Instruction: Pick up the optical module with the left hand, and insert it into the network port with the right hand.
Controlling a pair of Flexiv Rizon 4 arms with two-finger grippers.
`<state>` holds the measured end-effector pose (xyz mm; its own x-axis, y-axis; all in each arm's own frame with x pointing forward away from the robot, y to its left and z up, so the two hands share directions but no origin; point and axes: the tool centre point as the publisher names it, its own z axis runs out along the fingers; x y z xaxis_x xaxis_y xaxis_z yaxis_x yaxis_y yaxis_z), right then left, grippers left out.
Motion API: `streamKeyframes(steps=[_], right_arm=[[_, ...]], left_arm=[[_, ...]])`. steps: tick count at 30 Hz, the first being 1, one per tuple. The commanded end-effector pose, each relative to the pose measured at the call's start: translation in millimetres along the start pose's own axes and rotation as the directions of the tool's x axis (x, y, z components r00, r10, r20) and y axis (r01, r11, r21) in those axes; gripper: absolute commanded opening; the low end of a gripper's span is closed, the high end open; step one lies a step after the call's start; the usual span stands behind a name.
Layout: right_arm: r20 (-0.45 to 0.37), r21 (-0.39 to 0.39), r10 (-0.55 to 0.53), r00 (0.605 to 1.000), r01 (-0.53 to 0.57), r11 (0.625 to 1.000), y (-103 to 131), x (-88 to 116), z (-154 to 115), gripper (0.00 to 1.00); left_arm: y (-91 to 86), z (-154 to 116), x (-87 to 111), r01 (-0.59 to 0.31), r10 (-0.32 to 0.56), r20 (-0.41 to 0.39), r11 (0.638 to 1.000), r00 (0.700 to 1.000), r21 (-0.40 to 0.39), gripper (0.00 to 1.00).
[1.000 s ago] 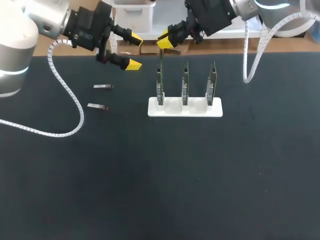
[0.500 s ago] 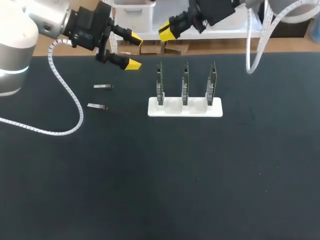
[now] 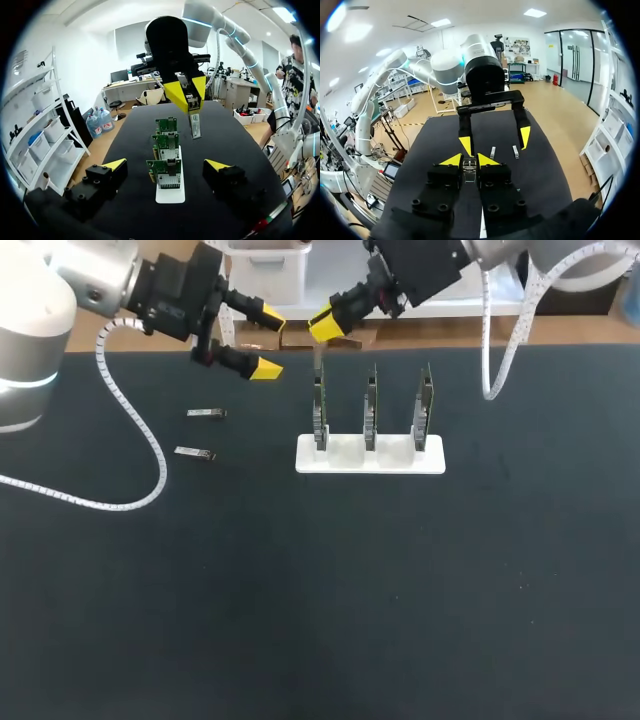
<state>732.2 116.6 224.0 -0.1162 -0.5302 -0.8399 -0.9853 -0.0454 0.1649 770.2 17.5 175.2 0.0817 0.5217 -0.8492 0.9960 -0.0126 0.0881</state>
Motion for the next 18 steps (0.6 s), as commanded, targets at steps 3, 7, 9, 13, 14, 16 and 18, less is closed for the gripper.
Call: streamKeyframes(steps=[3,7,9,13,14,16,18], right_arm=[[-0.010,0.008,0.024,1.000,-0.024,1.000,10,2,0,0.00],[-0.022,0.021,0.048,0.999,-0.047,0.999,19,5,-2,0.00],[-0.025,0.030,0.058,0.998,-0.058,0.998,24,6,-2,0.00],[-0.026,0.049,0.065,0.998,-0.064,0.997,28,8,-3,0.00],[-0.021,0.053,0.064,0.998,-0.062,0.997,28,8,-3,0.00],[-0.011,0.074,0.067,0.998,-0.066,0.995,28,8,-4,0.00],[0.006,0.076,0.062,0.998,-0.062,0.995,29,7,-6,0.00]], left_arm=[[2.0,0,-0.8,0.002,-0.002,-0.006,1.000,1.000,0.005,1.00],[2.0,0,-0.8,0.002,-0.002,-0.006,1.000,1.000,0.005,1.00],[2.0,0,-0.8,0.002,-0.002,-0.006,1.000,1.000,0.005,1.00],[2.0,0,-0.8,0.002,-0.002,-0.006,1.000,1.000,0.005,1.00],[2.0,0,-0.8,0.002,-0.002,-0.006,1.000,1.000,0.005,1.00],[2.0,0,-0.8,0.002,-0.002,-0.006,1.000,1.000,0.005,1.00],[2.0,0,-0.8,0.002,-0.002,-0.006,1.000,1.000,0.005,1.00]])
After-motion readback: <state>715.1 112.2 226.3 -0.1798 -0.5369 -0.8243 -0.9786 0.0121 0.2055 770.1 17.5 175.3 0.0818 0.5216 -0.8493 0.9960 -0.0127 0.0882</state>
